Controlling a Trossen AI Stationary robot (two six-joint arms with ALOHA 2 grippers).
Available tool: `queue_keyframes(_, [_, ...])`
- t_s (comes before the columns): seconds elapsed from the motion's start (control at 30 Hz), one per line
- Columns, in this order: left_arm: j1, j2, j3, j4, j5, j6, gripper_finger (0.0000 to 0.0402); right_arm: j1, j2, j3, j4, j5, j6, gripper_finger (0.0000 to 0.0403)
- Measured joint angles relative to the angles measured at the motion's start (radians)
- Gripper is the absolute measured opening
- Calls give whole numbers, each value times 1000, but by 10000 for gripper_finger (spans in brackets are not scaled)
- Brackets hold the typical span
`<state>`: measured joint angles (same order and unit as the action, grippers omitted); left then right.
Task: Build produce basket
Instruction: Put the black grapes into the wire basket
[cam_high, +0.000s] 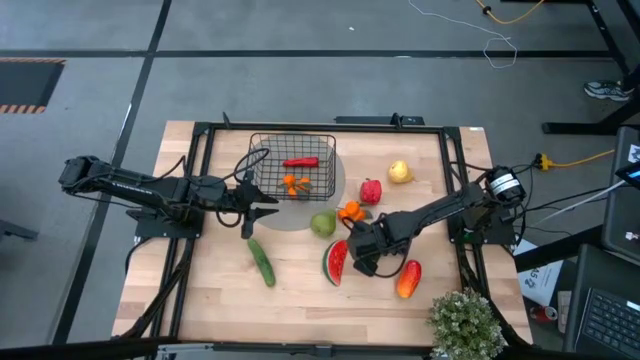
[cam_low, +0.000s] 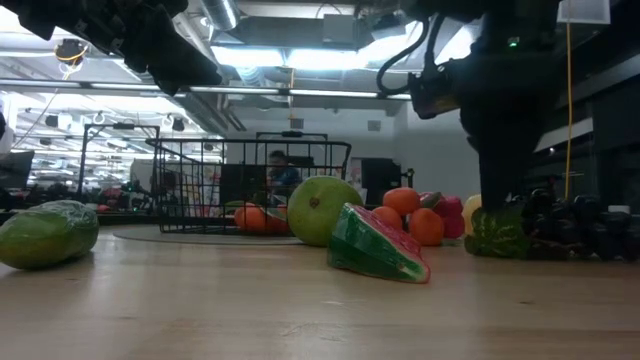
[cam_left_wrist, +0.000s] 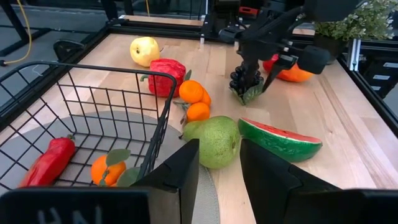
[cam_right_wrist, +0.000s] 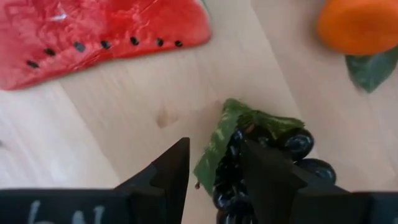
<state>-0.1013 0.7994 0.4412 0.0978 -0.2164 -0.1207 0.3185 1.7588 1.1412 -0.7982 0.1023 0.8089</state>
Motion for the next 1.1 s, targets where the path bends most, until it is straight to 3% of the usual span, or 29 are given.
queue_keyframes(0.57, [0,0,0,0,0,0,114,8,-2,-83,81,-3,15,140])
queue_keyframes(0.7, [0,0,0,0,0,0,115,8,-2,-84,81,33,59,102])
queue_keyframes(0.87, [0,0,0,0,0,0,114,8,-1,-84,81,34,85,14])
queue_keyframes(1.1, [0,0,0,0,0,0,114,8,0,-47,32,37,70,3])
